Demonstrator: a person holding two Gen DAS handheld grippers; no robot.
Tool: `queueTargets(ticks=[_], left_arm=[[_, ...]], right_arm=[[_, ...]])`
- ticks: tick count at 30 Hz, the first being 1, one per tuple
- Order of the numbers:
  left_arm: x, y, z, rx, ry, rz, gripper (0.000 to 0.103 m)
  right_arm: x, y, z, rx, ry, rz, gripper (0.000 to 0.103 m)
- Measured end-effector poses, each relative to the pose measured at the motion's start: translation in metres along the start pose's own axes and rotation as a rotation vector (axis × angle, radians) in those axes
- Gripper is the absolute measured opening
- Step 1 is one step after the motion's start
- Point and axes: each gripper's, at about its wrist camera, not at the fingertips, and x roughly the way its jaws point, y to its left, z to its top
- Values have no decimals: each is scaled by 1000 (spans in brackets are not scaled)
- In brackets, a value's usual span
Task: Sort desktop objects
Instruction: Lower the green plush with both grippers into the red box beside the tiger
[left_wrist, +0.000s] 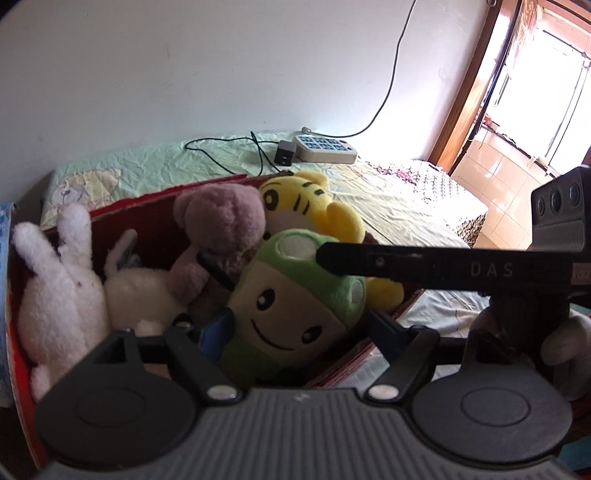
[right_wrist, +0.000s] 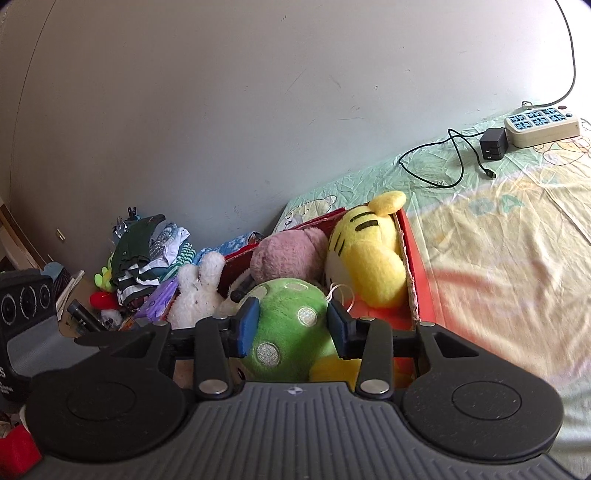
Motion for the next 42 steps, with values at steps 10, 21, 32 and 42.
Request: queueTargets(ticks=[10, 21, 32, 42], left_arm=[[-7, 0, -2, -34, -17, 57, 91], [-38, 0, -3, -116, -56, 175, 98], [-50, -18, -10, -258, -17, 479, 98], [-39, -37, -3, -352, -19, 512, 96]], right_arm=[[-9, 12, 8, -49, -17, -16, 54], [-35, 19, 17, -11, -75, -84, 58], [-31, 28, 26, -67, 23, -138, 63], [-33, 21, 29, -121, 102, -129, 58]])
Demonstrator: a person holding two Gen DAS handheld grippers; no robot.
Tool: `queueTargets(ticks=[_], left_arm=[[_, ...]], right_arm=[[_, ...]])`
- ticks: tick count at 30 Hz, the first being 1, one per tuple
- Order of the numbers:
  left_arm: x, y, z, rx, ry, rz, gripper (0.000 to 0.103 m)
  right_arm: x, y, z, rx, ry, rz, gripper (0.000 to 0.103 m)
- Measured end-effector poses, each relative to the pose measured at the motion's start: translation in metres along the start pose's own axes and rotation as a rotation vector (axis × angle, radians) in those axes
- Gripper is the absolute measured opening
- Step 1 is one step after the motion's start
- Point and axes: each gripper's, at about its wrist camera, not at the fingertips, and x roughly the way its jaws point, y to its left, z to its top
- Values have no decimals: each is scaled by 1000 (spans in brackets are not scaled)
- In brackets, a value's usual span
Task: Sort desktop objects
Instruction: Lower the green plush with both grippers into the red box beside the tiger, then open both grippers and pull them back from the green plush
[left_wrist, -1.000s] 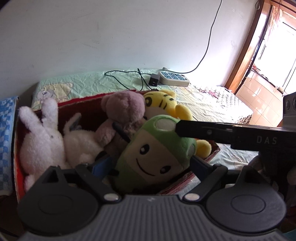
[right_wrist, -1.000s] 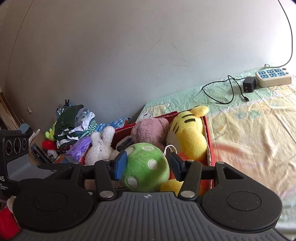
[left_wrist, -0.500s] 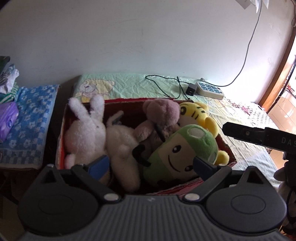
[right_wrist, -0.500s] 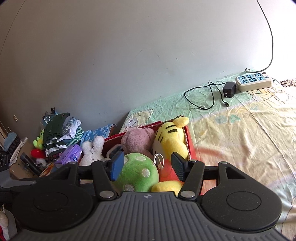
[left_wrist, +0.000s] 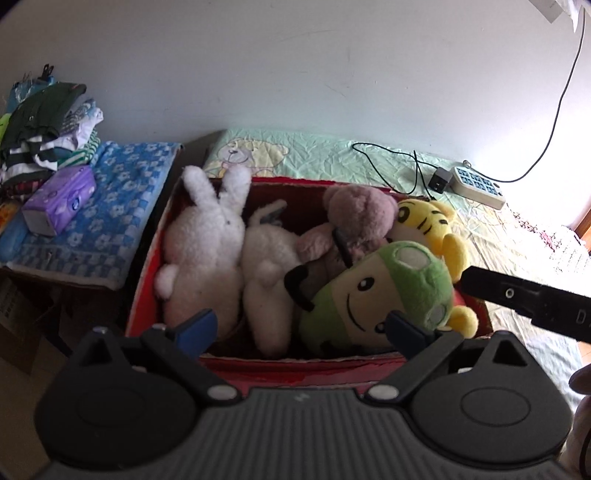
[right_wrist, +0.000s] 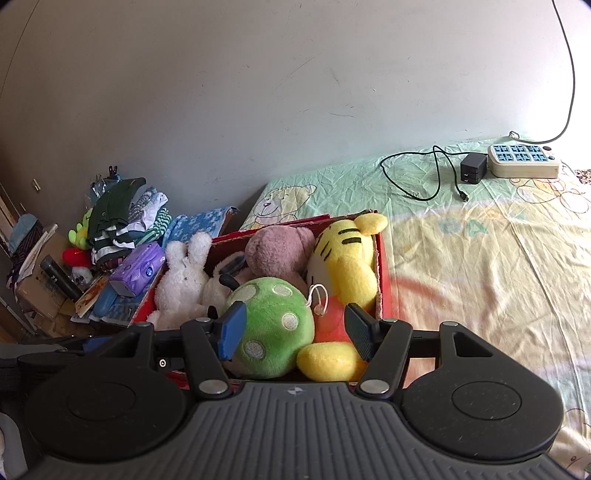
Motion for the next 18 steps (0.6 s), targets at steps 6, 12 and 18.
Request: queueTargets(ticks=[6, 12, 18], left_arm=[[8, -20, -6, -18, 7, 33, 95], [19, -31, -5, -30, 18, 61, 93], [26, -26, 10, 46, 32, 48, 95]], right_arm=[[0, -15, -4, -7, 10, 38, 48], [11, -15, -6, -28, 13, 61, 43], [17, -14, -6, 30, -13, 68, 41]])
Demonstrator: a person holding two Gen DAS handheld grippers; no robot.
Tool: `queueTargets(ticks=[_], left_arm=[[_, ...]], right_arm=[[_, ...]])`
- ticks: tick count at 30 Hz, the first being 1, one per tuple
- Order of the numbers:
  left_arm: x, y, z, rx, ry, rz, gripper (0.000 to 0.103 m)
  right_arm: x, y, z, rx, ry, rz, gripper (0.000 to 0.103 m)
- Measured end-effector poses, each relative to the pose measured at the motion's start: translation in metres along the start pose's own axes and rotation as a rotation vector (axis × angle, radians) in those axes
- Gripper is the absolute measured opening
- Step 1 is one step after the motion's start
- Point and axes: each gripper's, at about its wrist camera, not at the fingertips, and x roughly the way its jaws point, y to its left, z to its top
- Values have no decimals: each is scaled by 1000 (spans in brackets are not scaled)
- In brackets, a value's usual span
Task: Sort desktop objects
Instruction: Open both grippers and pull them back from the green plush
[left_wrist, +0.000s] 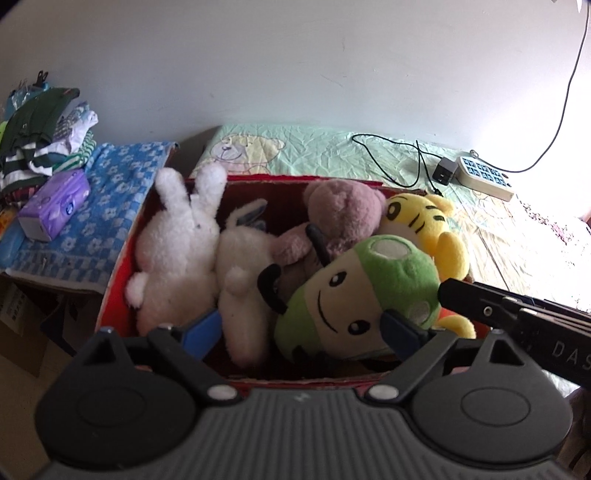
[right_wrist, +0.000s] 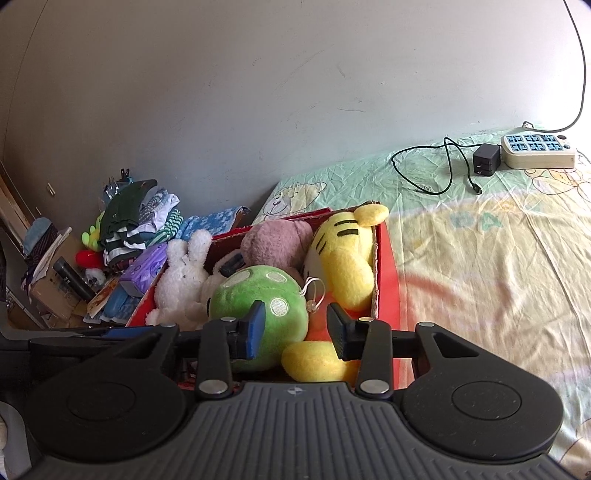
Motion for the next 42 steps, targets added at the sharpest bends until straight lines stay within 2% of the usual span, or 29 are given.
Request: queueTargets(ticks=[9, 19, 25, 29, 32, 37, 39, 42], left_arm=[[12, 8, 9, 108, 40, -58, 98], [13, -1, 7, 162, 11, -5, 102], [1, -6, 4, 133, 1, 34, 103], [-11, -19, 1, 148, -22, 114, 102], [-26, -26, -1, 115, -52, 125, 102], [-48, -47, -10, 78, -114, 152, 102], [-50, -57, -18, 63, -104, 147, 102], [-43, -74, -33, 35, -40, 133, 102]], right_arm=[[2, 8, -9, 36, -20, -71, 42], [4, 6, -10, 42, 8, -135, 40], [-4, 5, -10, 30, 5, -161, 41], [-23, -6, -8, 63, -23, -167, 43], [-38, -18, -8, 60, -38, -205, 47], [-48, -44, -13, 53, 8, -296, 50], [-47, -55, -17, 54, 43, -359, 55], [-45, -70, -24, 44, 104, -424, 59]])
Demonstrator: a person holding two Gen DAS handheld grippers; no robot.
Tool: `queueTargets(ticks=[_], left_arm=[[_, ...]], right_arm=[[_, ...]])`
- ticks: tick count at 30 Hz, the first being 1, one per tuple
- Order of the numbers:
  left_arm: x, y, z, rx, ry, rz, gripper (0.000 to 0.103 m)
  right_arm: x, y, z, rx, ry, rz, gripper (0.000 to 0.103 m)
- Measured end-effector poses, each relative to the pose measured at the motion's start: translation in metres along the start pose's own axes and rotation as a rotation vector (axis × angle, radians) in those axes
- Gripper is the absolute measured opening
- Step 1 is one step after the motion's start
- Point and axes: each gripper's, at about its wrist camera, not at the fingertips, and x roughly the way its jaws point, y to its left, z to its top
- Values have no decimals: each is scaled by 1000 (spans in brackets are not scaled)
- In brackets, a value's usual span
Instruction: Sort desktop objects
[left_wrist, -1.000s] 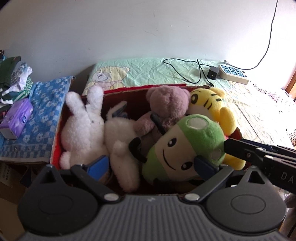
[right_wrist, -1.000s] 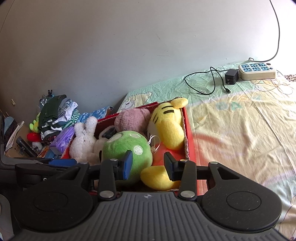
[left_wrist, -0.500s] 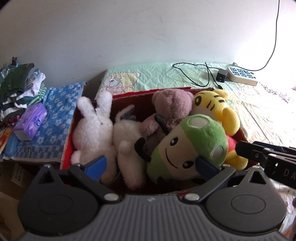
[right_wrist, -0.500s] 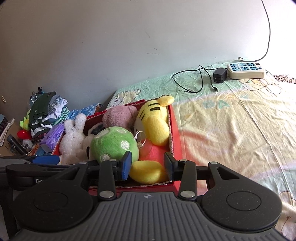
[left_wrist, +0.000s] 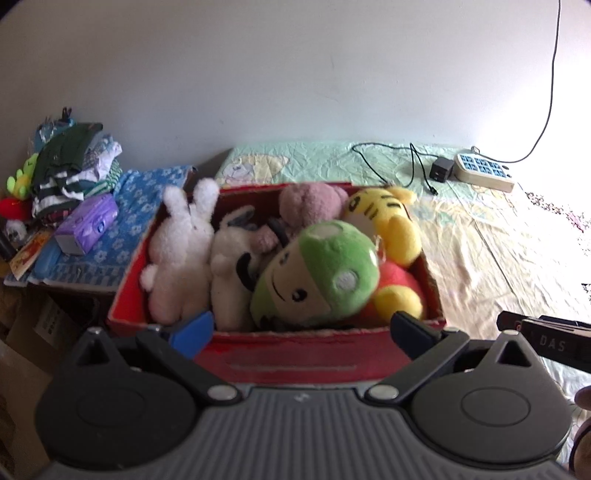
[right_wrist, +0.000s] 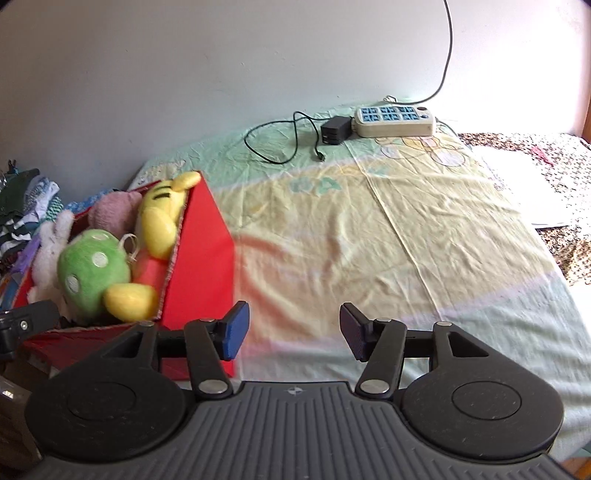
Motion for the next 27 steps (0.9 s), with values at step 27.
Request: queueTargets(ticks=[27], left_arm=[[33, -74, -52, 96, 241, -31, 102]], right_arm=[[6, -40, -27, -20, 120, -176, 83]])
